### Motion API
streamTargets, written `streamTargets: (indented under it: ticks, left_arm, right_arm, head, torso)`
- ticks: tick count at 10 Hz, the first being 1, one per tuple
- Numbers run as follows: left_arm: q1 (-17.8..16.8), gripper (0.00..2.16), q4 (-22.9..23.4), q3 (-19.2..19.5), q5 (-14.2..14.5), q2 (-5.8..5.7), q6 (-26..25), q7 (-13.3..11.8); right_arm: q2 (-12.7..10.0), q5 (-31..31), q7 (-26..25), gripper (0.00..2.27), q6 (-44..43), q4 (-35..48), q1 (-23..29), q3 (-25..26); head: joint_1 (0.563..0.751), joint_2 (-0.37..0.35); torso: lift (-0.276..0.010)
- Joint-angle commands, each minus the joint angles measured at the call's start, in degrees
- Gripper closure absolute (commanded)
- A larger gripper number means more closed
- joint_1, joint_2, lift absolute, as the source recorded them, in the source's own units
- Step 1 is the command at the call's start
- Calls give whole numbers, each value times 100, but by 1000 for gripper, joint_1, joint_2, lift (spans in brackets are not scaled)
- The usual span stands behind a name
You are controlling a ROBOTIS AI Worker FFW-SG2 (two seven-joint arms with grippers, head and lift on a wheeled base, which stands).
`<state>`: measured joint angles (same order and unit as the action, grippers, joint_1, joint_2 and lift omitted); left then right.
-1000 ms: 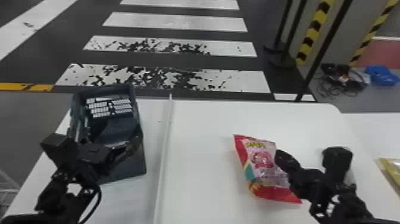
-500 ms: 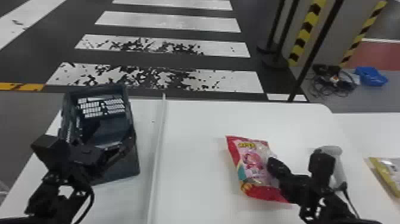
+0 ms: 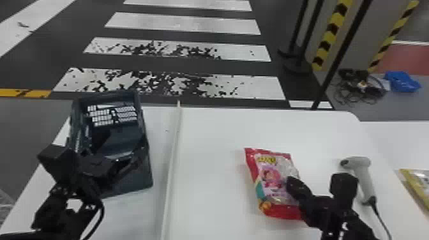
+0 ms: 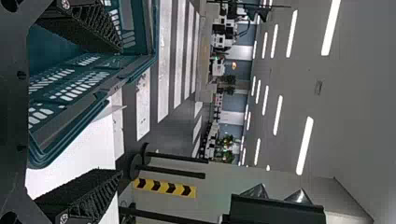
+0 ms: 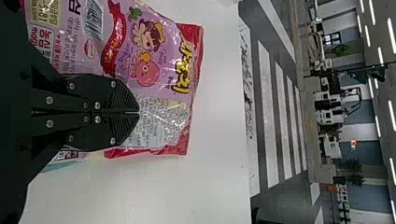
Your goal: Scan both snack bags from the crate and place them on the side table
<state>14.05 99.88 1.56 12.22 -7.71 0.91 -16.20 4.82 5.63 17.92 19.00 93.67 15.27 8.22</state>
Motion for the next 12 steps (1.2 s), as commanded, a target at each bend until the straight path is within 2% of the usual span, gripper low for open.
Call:
streamTargets:
  ticks: [1, 5, 8, 10, 12]
  left_arm:
    - [1, 76, 5, 3, 9, -3, 1, 3]
    - [10, 76, 23, -15, 9, -3, 19, -6]
    - [36, 76, 58, -6, 9, -3, 19, -6]
    - [98, 76, 102, 38, 61, -20, 19, -6]
    - [80, 76, 93, 20, 70, -20, 19, -6]
  right_arm:
    - [-8, -10, -34, 2263, -40, 64, 82, 57]
    - [-131, 43, -34, 2263, 12, 1022, 477, 268]
    - [-148, -10, 1, 2263, 206, 1646, 635, -101]
    - [-148, -264, -43, 2263, 311, 1541, 627, -145]
    - [-148, -282, -78, 2263, 294, 1242, 600, 197]
  head:
    - [695, -60]
    - [695, -79]
    - [695, -63]
    - [695, -26]
    - [695, -32]
  torso:
    - [-95]
    - [-95]
    - [-95]
    - [-95]
    - [-95]
